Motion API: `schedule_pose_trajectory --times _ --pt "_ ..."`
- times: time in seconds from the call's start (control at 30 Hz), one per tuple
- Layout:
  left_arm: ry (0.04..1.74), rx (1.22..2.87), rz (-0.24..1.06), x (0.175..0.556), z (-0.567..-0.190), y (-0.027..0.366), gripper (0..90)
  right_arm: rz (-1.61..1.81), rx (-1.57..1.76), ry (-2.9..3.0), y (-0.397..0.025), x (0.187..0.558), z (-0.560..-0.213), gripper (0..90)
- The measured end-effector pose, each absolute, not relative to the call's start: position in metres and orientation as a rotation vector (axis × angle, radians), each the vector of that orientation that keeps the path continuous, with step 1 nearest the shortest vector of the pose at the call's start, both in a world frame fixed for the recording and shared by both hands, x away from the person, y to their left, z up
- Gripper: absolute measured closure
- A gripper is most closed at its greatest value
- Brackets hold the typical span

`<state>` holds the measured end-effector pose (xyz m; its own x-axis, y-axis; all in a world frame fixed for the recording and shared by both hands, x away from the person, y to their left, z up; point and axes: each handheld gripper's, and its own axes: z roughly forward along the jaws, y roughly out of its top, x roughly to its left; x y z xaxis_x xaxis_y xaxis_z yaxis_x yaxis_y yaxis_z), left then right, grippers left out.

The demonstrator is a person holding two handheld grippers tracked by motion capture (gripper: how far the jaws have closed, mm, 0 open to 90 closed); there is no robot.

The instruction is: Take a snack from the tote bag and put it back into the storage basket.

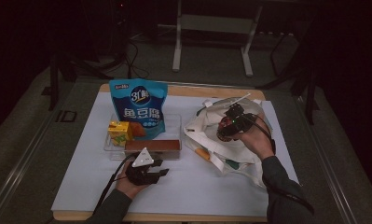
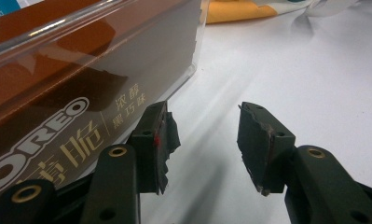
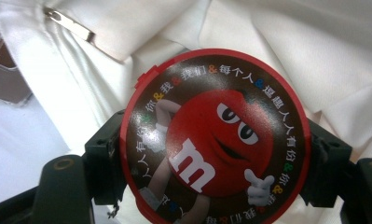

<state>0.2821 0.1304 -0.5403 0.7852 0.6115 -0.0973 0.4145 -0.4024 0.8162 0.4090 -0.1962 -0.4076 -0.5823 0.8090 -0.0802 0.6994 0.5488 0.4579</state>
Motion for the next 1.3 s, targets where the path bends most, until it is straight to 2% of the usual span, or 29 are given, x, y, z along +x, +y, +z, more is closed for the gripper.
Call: schedule_pose_trajectory --times 1.3 --pt "0.760 2.044 0.275 0.281 -0.540 0.131 53.3 0.666 1.124 2.572 -0.135 0.398 -0.380 25.7"
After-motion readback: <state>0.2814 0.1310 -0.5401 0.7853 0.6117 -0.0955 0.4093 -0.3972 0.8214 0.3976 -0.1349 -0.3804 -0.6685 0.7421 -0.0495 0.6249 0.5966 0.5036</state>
